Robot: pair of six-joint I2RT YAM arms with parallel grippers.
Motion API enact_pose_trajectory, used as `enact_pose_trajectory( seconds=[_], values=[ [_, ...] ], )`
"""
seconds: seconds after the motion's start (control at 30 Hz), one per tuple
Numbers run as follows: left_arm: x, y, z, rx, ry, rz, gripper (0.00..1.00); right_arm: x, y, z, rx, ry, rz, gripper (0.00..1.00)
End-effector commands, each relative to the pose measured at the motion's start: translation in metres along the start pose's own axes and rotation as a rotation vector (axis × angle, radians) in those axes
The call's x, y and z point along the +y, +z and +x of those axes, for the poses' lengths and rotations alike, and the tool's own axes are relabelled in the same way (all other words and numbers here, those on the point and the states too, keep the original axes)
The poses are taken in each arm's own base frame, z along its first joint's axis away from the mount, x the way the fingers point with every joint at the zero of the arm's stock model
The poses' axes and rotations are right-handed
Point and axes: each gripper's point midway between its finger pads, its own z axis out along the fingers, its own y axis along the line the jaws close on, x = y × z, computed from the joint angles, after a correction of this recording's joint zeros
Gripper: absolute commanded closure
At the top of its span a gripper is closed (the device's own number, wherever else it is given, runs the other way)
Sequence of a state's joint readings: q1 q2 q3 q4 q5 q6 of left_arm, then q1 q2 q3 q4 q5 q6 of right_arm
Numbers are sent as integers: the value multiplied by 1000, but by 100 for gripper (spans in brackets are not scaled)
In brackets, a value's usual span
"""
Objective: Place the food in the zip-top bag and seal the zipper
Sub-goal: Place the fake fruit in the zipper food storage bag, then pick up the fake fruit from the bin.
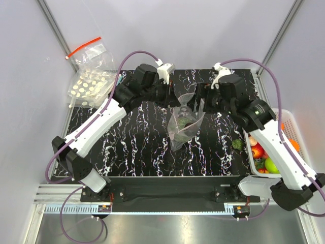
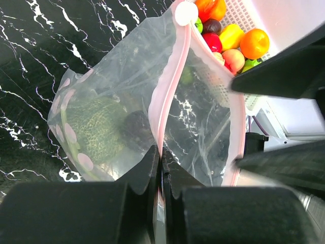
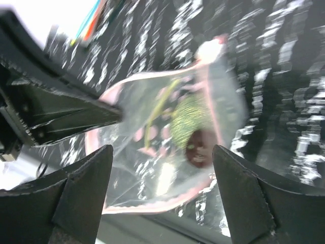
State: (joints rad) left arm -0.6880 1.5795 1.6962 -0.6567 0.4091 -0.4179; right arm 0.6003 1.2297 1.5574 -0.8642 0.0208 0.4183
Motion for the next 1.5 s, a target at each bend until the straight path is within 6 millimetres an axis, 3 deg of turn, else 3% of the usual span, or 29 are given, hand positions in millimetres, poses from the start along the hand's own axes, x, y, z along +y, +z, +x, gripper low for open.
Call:
enact_pose_trajectory(
  seconds=[0.0, 0.07, 0.1, 0.27, 0.3, 0.33, 0.4, 0.43, 0.47, 0.5, 0.53, 0.77, 0.9, 1.2, 1.33, 1.37, 1.47],
  values=[
    [-11, -7, -19, -60, 38, 35, 93, -30, -46, -37, -220, 54, 171, 15],
    [-8, -7, -18, -62, 37, 31, 93, -52, -59, -33, -235, 79, 284, 16],
    [-9, -7, -17, -62, 39, 33, 93, -73, -65, -37, -270, 95, 398, 16],
    [-6, -6, -15, -59, 39, 32, 93, -158, -67, -18, -183, 175, 670, 17],
    [-6, -5, -15, -59, 40, 32, 93, -172, -68, -16, -183, 197, 700, 16],
    [-5, -5, -14, -58, 40, 31, 93, -205, -75, -13, -196, 253, 793, 14],
    [-5, -5, -13, -59, 40, 32, 93, -232, -78, -7, -177, 288, 852, 13],
    [-5, -5, -13, -59, 40, 32, 93, -259, -80, 0, -161, 337, 914, 11],
    [-6, -6, -13, -57, 41, 34, 93, -270, -81, 3, -147, 359, 933, 9],
    [-6, -6, -13, -57, 42, 34, 93, -278, -78, 6, -134, 382, 936, 1],
    [-6, -7, -14, -60, 42, 32, 93, -298, -79, 11, -125, 415, 975, 0],
    [-7, -9, -14, -63, 54, 28, 93, -360, -74, 30, -70, 523, 1070, 0],
    [-7, -8, -13, -61, 53, 32, 93, -388, -56, 41, -46, 547, 1083, 0],
    [-8, -5, -10, -48, 49, 55, 93, -429, -19, 56, 68, 494, 1049, 0],
    [-8, -3, -7, -42, 42, 66, 93, -437, -3, 54, 34, 476, 1004, 0],
    [-9, -2, -8, -45, 40, 72, 92, -440, 1, 45, -18, 460, 991, 0],
    [-11, -1, -5, -35, 38, 88, 92, -450, 3, 49, -46, 437, 1022, 0]
  ],
)
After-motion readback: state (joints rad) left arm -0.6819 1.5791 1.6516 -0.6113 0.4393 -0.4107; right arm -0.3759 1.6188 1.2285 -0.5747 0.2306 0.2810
